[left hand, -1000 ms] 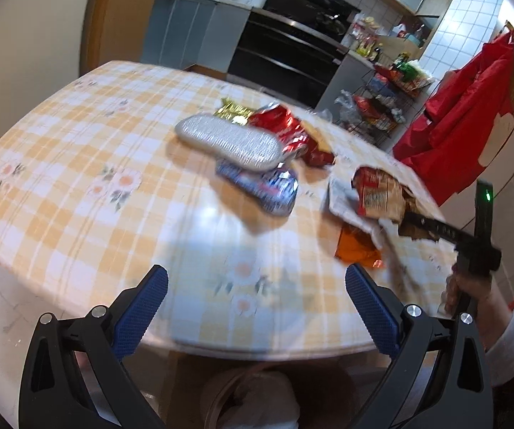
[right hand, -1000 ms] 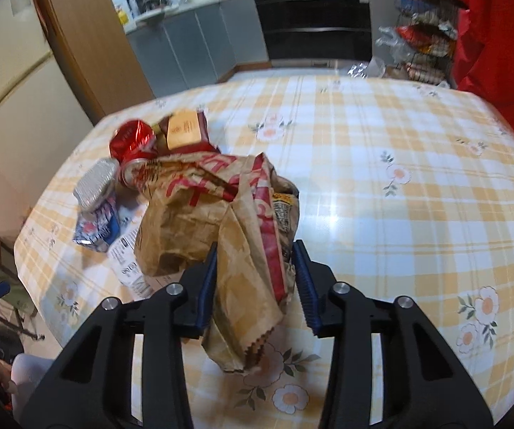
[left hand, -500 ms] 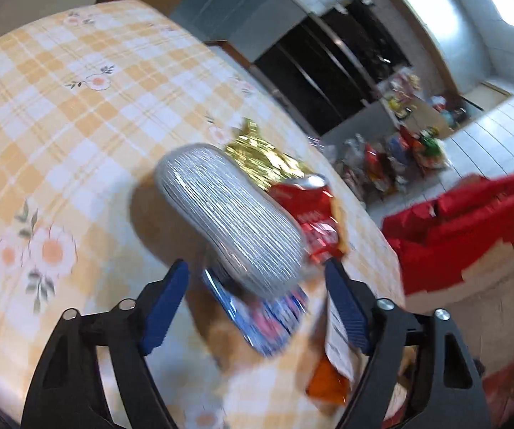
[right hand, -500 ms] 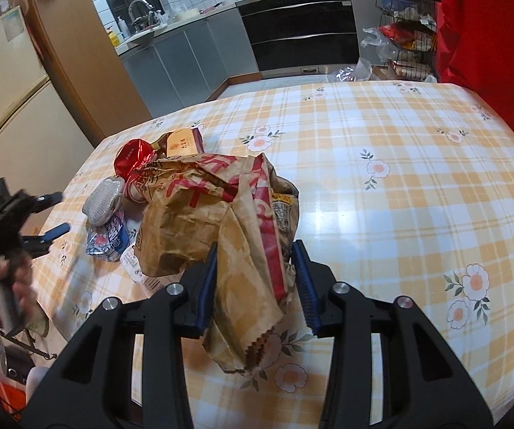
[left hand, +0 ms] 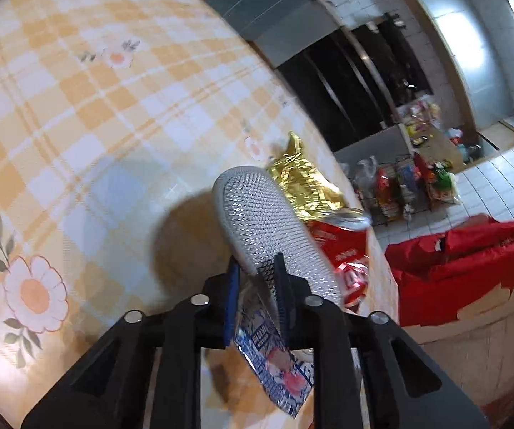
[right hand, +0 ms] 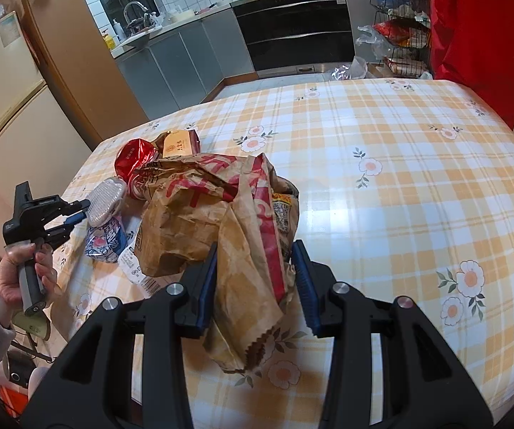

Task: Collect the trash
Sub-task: 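Grasp the silver mesh sponge with the left tool while the right tool holds the paper bag, then drop the paper bag and silver sponge into the bucket, opening both tools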

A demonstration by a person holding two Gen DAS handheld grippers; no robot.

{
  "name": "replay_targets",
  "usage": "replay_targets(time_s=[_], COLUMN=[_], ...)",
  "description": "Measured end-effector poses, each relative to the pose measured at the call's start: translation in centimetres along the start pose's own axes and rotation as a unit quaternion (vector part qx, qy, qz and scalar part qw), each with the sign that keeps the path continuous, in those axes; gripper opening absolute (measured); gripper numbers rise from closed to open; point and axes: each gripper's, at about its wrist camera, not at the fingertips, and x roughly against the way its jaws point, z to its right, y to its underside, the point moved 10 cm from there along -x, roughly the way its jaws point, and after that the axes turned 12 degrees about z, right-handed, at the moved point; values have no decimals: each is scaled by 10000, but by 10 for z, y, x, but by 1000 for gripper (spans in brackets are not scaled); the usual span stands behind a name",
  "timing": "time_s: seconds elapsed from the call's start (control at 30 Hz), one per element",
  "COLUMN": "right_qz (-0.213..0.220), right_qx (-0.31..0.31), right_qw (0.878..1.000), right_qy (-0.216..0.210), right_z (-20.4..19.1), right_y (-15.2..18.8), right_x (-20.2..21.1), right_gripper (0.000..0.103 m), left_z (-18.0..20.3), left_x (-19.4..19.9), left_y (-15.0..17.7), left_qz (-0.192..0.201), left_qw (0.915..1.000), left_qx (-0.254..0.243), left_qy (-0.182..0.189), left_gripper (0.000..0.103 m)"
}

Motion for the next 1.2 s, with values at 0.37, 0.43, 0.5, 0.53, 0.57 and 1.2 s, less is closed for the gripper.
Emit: replay_targets(time_s=[0.37, 0.43, 0.5, 0.53, 0.57, 1.2], right_qz=[299, 357, 412, 447, 475, 100], right_qx=[17, 46, 43, 53, 83, 967], right_qw=[9994, 9992, 9989, 9986, 9984, 9935], right_qy=[-155, -185, -233, -261, -282, -600], right_z=[-26, -33, -39, -43, -46, -102], right_y=[-12, -14, -15, -15, -14, 62], right_x=[33, 41, 49, 55, 60, 148], right_gripper=[42, 42, 42, 42, 42, 42], left_z=[63, 74, 82, 87, 92, 135], left_x=[77, 95, 109, 119, 130, 298], left_y=[-23, -21, -19, -18, -16, 57], left_qz=[519, 539, 562, 587, 618, 899], left_qw=[9923, 9893, 9875, 9861, 9844, 9607], left_qx=[-1011, -1236, -1341, -1417, -1500, -2299], left_qy=[496, 549, 607, 638, 676, 1273], left_gripper=[10, 10, 10, 10, 10, 10])
